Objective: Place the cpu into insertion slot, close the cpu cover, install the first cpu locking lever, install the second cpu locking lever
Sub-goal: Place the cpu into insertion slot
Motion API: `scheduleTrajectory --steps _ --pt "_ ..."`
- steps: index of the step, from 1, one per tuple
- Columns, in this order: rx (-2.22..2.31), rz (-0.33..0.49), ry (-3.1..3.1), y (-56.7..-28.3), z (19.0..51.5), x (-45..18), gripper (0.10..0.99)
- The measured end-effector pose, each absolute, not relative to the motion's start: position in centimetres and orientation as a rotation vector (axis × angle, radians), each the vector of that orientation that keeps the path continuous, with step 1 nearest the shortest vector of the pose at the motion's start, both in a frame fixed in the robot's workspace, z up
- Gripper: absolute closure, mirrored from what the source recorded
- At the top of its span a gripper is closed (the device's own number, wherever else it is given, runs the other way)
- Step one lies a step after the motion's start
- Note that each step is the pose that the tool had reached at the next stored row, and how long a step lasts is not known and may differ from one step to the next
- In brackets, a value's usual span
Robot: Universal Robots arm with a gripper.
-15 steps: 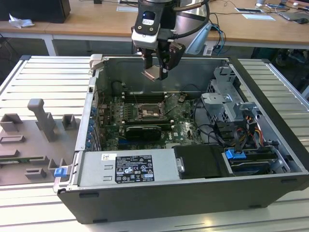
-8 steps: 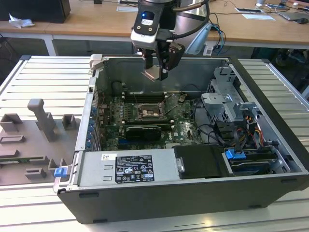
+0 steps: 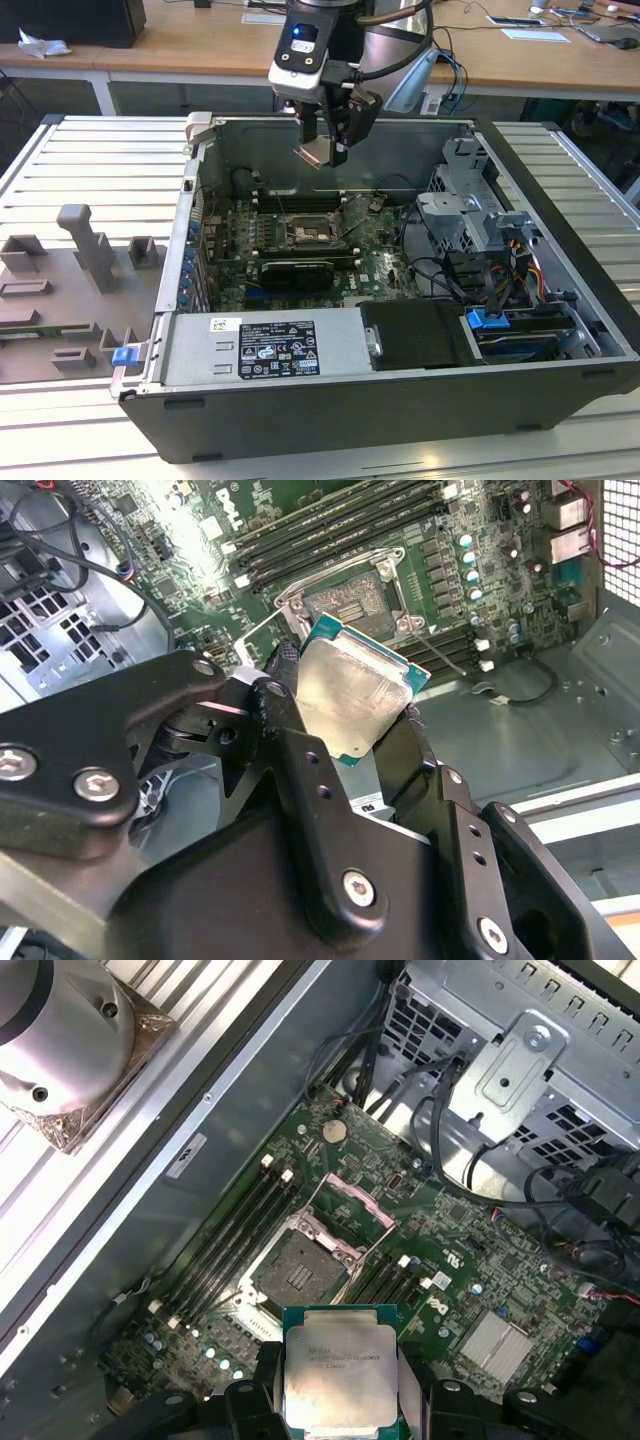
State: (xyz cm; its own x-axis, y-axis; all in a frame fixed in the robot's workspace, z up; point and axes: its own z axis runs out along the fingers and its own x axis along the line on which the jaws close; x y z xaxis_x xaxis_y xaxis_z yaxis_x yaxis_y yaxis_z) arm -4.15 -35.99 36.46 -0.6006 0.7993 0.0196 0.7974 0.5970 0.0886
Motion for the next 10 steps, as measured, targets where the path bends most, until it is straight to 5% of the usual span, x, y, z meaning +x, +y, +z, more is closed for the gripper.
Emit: scheduleTrajectory --steps 10 --pt "1.443 0.137 2.761 -35.99 36.37 -4.15 0.545"
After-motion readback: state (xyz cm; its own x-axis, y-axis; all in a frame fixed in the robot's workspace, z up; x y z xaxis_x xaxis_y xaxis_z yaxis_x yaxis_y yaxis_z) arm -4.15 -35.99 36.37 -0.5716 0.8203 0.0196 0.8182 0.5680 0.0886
